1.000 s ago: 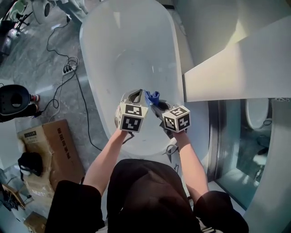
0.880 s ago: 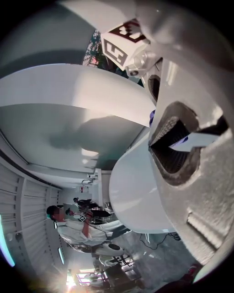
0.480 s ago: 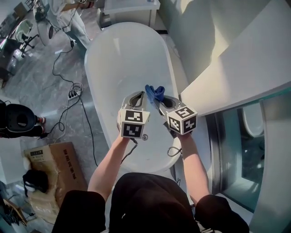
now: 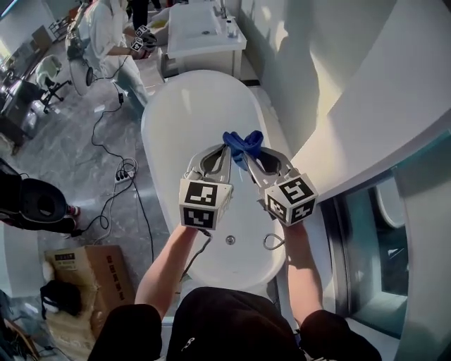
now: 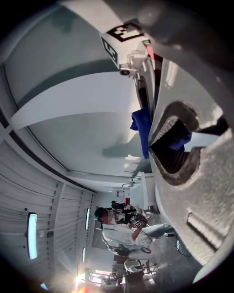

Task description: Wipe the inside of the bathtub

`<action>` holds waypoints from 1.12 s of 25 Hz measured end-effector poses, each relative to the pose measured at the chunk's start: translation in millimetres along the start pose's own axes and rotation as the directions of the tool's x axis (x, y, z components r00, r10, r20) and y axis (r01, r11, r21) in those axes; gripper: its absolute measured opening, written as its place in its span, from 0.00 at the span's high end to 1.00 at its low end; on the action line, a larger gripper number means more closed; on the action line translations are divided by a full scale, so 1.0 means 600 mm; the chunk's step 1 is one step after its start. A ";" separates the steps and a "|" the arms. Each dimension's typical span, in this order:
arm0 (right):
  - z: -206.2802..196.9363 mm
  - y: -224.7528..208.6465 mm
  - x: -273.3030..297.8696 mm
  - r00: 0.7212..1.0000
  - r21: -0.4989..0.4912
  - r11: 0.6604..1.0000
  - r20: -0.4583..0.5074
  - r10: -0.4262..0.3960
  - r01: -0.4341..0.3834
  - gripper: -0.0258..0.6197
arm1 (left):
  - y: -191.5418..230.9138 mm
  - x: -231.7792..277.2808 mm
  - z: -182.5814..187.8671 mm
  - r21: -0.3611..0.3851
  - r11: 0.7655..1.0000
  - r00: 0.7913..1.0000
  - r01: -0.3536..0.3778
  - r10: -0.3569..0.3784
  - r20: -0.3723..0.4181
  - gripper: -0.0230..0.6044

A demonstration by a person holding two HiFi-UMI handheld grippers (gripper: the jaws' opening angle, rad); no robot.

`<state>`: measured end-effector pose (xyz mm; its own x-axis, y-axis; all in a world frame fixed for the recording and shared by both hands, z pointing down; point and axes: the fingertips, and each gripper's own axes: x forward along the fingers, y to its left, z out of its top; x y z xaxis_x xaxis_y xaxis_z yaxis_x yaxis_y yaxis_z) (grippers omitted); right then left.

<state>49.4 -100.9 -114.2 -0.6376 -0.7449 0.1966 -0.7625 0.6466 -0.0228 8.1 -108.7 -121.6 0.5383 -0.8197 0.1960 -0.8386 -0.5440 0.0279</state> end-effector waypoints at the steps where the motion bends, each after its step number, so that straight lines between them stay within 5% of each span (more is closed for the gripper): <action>1: 0.018 -0.002 -0.005 1.000 -0.011 1.000 0.025 -0.010 0.010 0.86 | 0.000 -0.003 0.016 0.009 1.000 1.000 -0.003 0.003 0.019 0.96; 11: 0.117 0.006 -0.035 0.977 -0.067 0.993 0.197 -0.084 0.099 0.86 | -0.006 -0.034 0.077 0.030 0.998 0.991 -0.052 0.048 0.127 0.96; 19: 0.119 0.015 -0.040 0.960 -0.057 0.981 0.224 -0.169 0.186 0.86 | -0.007 -0.066 0.075 -0.011 0.998 0.983 -0.066 0.067 0.173 0.96; 28: 0.100 0.017 -0.028 0.970 -0.065 0.988 0.207 -0.126 0.142 0.86 | 0.001 -0.056 0.070 0.009 0.995 0.980 -0.103 0.100 0.172 0.96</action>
<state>45.4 -91.7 -176.6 -0.5452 -0.8383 -0.0089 -0.8366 0.5434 0.0693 -7.2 -89.1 -169.2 0.4580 -0.8886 0.0263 -0.8889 -0.4582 -0.0016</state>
